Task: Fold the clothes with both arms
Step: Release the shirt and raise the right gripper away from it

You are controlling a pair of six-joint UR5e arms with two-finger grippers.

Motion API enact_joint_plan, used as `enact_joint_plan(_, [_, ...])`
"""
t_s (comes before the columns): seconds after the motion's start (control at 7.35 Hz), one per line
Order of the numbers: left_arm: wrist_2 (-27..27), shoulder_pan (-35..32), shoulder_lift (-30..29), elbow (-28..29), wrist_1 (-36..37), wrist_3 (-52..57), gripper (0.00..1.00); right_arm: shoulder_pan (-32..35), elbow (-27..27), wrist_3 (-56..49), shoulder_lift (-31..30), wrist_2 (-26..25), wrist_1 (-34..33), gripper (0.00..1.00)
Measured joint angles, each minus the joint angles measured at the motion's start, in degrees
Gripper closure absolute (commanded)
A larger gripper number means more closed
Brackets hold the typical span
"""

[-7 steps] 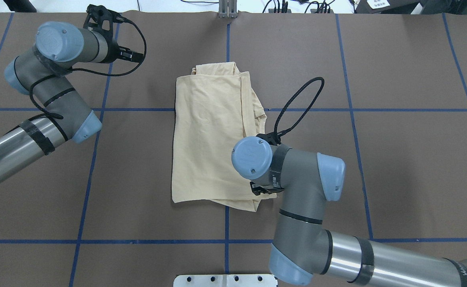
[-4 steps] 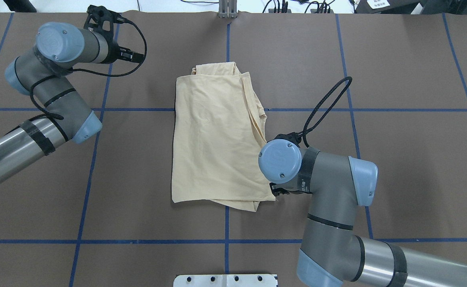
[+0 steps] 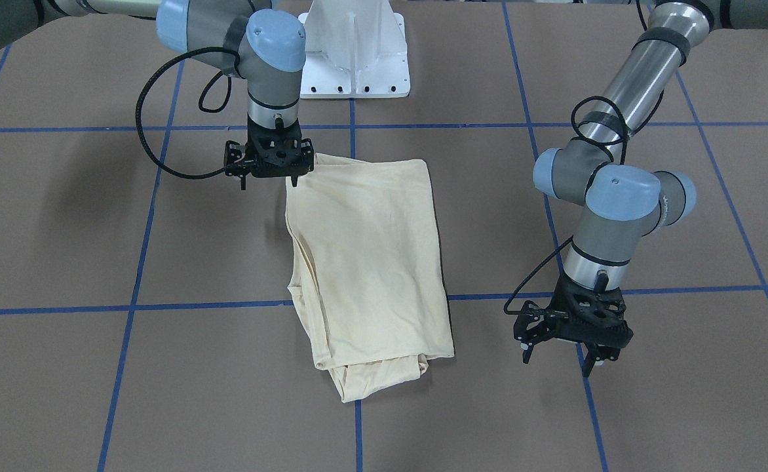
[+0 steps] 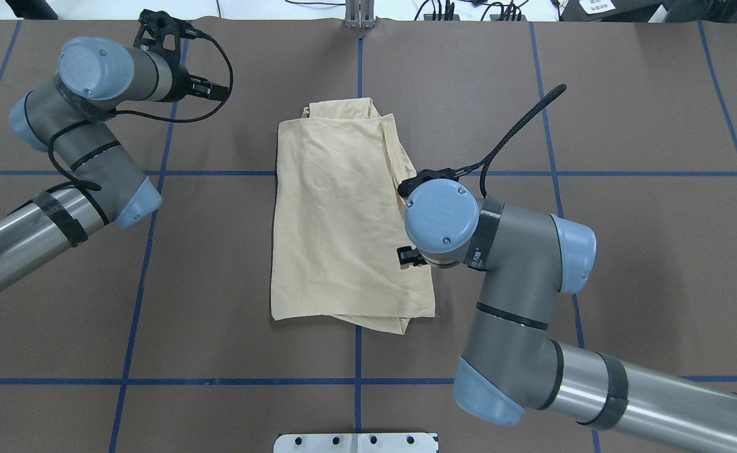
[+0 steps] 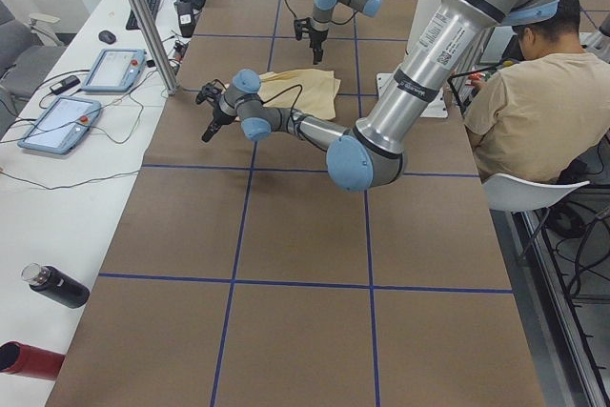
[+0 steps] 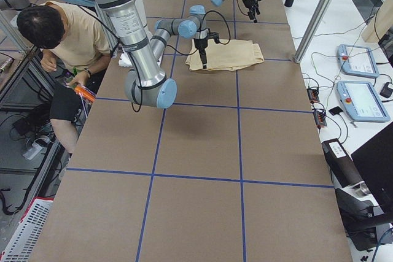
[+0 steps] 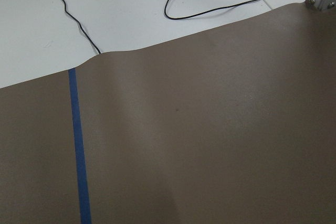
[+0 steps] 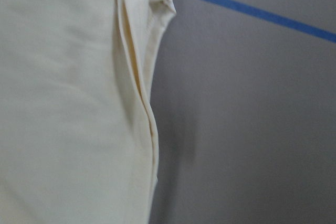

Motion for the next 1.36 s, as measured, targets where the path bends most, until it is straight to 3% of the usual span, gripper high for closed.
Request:
enact_joint_plan(0.41, [-0.06,0.11,0.03,-0.01,-0.23,-0.03,0.0,3.71,-13.16,-0.57,6.54,-0.01,8.14,0.0])
enact_joint_plan(0.95, [-0.07,0.11,0.03,-0.01,-0.27,-0.01,0.0,4.53,-20.35,-1.15,8.38,-0.08,8.86,0.0])
enact_joint_plan(1.36, [-0.07,0.11,0.56,-0.19,-0.31,0.05,0.0,5.17,-21.88,-1.68,8.99,-0.09,8.73,0.0])
